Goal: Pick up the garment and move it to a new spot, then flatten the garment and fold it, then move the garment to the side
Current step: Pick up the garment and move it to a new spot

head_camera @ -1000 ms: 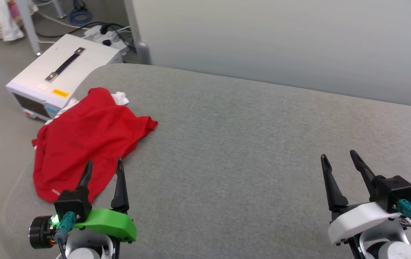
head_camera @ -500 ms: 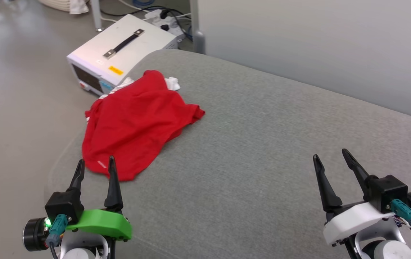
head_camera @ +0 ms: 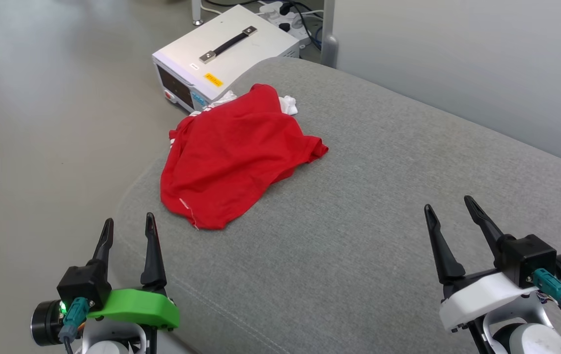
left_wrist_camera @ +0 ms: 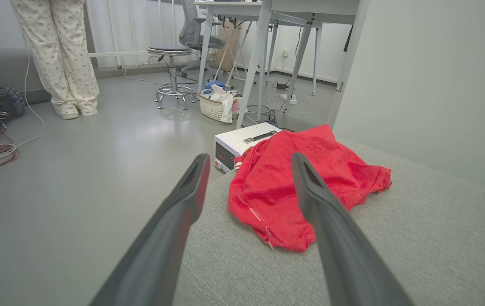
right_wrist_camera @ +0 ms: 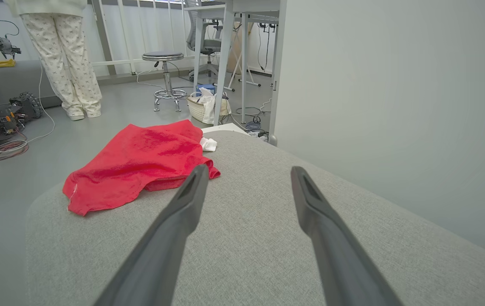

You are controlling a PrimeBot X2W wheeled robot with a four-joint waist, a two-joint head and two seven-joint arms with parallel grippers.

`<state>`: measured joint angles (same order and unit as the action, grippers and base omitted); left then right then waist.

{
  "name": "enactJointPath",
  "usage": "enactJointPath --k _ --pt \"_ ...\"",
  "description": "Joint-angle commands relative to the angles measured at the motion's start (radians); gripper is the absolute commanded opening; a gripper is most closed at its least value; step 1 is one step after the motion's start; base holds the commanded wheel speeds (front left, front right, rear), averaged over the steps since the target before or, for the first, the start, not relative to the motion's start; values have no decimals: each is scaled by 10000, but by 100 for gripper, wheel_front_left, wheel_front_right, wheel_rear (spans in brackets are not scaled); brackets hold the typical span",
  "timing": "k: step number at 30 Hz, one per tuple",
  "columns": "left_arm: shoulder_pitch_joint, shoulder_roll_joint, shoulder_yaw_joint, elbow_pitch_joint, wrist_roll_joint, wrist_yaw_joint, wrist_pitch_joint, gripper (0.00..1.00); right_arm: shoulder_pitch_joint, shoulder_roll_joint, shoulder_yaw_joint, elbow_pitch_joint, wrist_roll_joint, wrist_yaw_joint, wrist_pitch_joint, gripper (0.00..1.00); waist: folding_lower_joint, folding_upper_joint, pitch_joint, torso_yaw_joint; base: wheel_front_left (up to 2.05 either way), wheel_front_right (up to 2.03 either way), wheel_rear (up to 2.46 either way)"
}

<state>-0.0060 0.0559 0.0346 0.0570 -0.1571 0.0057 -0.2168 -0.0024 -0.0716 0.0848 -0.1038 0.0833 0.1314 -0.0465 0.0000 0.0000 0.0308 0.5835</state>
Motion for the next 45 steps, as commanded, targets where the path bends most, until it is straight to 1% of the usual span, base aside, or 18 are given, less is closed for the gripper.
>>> enactJointPath --k 1,12,13,15,21,25,28,31,37,42,45 --pt "54 -48 -20 58 -37 32 -108 100 -155 -59 25 -77 32 -6 -70 100 0 0 30 193 -1 -1 -1" --pt "-59 -54 81 343 -46 -111 -338 100 -220 -65 -43 -190 134 -7 -131 100 0 0 44 735 0 0 0" --pt "-181 -54 76 577 -73 -218 -398 100 -285 -122 -16 -260 137 -7 -83 100 0 0 160 802 0 0 0" --pt "-354 -39 118 737 -120 -276 -438 100 -352 -189 12 -327 126 -7 -28 100 0 0 266 810 0 0 0" --pt "-992 16 86 1220 -244 -497 -447 100 -639 -454 19 -682 77 -7 282 100 0 0 821 344 0 0 0" --pt "-1910 173 8 1796 -487 -740 -178 100 -923 -738 -15 -1005 63 -7 587 100 0 0 1421 -64 0 0 0" --pt "-2825 306 -48 2361 -846 -941 442 100 -1153 -969 -53 -1220 90 -7 754 100 0 0 1904 -414 0 0 0" --pt "-3619 447 -147 2848 -1100 -1051 1191 100 -1377 -1121 -48 -1356 139 -7 864 100 0 0 2344 -809 0 0 0" --pt "-5380 1025 -352 4081 -1759 -1260 2923 100 -1769 -1281 -100 -1546 242 -7 960 100 0 0 3236 -1526 0 0 0" --pt "-6740 1850 -474 5452 -2360 -1338 4297 100 -2118 -1341 -22 -1557 334 -7 898 100 0 0 3878 -2179 0 0 0" --pt "-7316 2391 -411 6304 -2631 -1350 4823 100 -2350 -1320 71 -1533 421 -7 806 100 0 0 4229 -2631 0 0 0"
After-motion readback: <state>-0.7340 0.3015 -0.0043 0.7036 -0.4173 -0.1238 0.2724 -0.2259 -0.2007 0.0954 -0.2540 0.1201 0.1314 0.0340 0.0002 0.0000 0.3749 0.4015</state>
